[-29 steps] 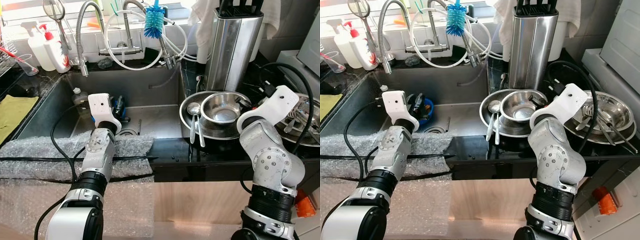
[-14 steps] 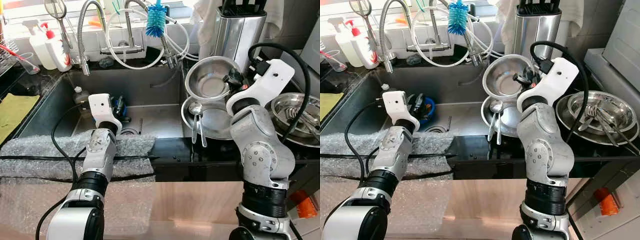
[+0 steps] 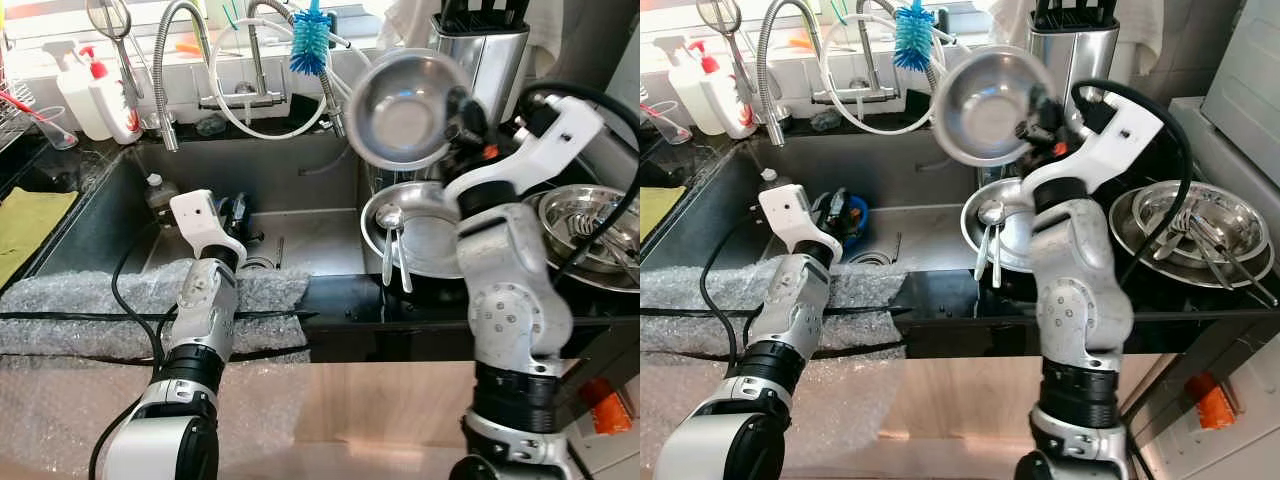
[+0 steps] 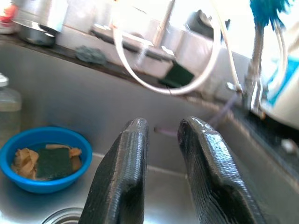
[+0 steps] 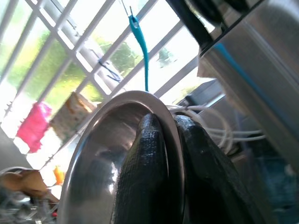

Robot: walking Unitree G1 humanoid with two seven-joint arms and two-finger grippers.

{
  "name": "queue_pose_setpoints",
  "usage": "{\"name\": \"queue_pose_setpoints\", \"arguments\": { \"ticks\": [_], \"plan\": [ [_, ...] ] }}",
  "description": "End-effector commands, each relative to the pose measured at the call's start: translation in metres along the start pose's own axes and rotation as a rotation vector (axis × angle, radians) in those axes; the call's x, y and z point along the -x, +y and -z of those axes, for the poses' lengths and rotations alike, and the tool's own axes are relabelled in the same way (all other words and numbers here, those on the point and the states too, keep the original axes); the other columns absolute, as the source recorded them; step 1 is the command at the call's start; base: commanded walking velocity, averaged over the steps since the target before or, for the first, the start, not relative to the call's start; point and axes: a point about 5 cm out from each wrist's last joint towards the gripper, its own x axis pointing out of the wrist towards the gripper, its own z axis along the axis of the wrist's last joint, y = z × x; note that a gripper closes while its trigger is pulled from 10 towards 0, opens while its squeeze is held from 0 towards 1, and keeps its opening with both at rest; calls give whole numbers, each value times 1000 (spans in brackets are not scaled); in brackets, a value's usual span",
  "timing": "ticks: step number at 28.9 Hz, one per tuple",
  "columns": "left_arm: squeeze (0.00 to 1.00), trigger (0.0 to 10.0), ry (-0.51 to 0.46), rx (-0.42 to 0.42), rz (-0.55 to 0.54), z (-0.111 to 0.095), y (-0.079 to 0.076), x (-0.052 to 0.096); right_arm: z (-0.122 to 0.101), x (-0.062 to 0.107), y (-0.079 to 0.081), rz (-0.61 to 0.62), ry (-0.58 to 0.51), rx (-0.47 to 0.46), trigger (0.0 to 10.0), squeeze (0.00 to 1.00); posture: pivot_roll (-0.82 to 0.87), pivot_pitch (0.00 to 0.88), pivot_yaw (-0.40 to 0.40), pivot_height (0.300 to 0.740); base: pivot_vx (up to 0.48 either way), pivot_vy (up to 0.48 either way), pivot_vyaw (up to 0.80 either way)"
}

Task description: Kitchen organization

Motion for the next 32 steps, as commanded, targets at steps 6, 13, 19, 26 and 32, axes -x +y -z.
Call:
{"name": "queue_pose_setpoints", "arguments": {
  "ticks": [6, 13, 19, 26, 32],
  "plan": [
    [0, 10000, -23, 82, 3, -8, 0, -2, 8, 5, -12, -44, -12, -82, 10000, 0, -37, 0, 79, 740, 0, 0, 0],
    [0, 10000, -28, 182, 21, -10, 1, 2, 22, 12, -32, -94, 16, 172, 10000, 0, -30, 0, 88, 740, 0, 0, 0],
    [0, 10000, -12, 186, 93, -9, -8, 5, 25, 13, -43, -89, -1, 277, 10000, 0, -29, 0, 95, 740, 0, 0, 0],
    [0, 10000, -26, 295, 303, -21, -36, 8, 27, 11, -42, -129, -31, 322, 10000, 0, -25, 0, 97, 740, 0, 0, 0],
    [216, 10000, -16, 333, 417, -29, -50, 11, 26, 7, -42, -140, -53, 336, 10000, 0, -22, 0, 98, 740, 0, 0, 0]
  ]
}}
